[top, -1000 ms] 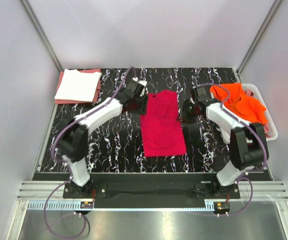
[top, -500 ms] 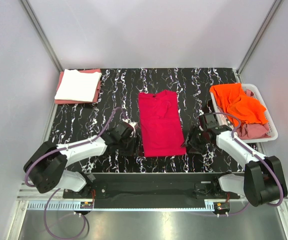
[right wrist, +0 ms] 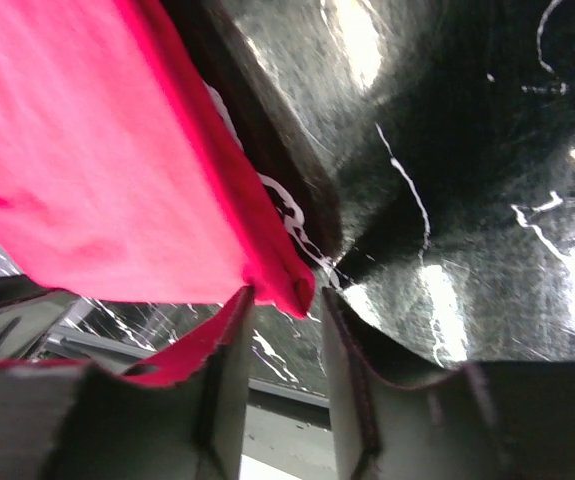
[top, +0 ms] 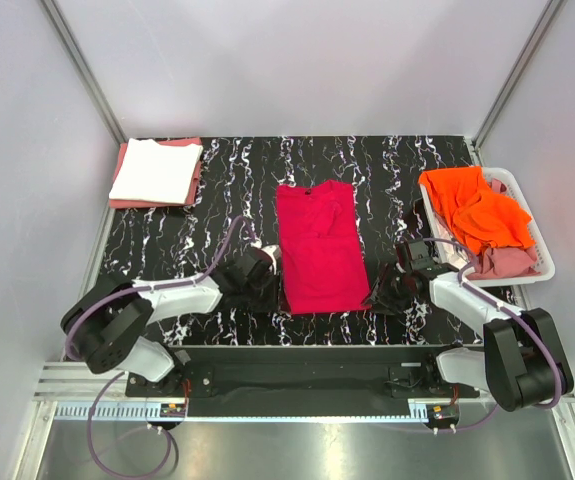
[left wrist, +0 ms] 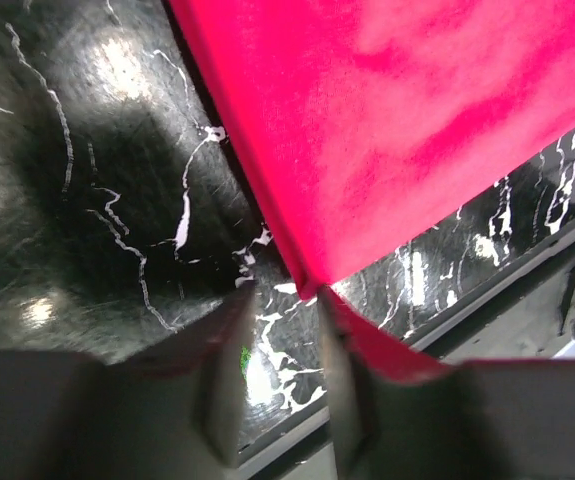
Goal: Fold and stack the t-shirts
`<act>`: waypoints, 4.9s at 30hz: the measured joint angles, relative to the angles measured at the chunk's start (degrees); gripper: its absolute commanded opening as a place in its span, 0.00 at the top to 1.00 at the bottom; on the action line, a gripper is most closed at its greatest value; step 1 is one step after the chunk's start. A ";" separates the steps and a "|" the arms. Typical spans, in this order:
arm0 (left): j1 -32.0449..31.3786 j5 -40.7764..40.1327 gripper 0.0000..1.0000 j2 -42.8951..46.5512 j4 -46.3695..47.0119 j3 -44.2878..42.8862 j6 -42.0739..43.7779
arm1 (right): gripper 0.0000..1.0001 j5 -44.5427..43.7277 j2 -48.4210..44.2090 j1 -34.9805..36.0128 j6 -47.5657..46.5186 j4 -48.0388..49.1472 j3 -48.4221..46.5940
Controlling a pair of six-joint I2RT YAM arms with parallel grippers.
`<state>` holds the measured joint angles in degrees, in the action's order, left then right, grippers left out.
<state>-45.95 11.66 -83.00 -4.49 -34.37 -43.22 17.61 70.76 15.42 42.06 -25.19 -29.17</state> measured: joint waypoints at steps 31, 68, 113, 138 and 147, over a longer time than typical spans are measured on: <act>0.00 -6.60 0.93 -1.31 -8.39 -4.28 1.31 | 0.77 1.53 3.72 4.11 1.88 2.91 0.02; -0.52 -4.11 1.00 6.88 -9.57 -0.26 -1.31 | 1.00 0.59 -7.69 7.54 6.16 3.65 4.96; 14.58 -12.83 1.00 -21.51 -33.29 -59.71 16.52 | 1.00 -4.37 25.11 -2.34 -13.44 -11.85 -48.89; 23.47 0.04 0.56 -51.21 -25.83 -84.19 22.08 | 0.68 -3.41 51.95 -8.74 -15.80 -10.93 -68.28; 22.23 0.37 0.59 -31.85 -25.05 -59.54 18.97 | 0.62 -0.50 42.38 -8.72 -14.71 -10.73 -62.05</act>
<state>-23.73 12.03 -114.85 -29.54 -93.91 -24.25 17.10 113.14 6.70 27.35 -35.92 -91.22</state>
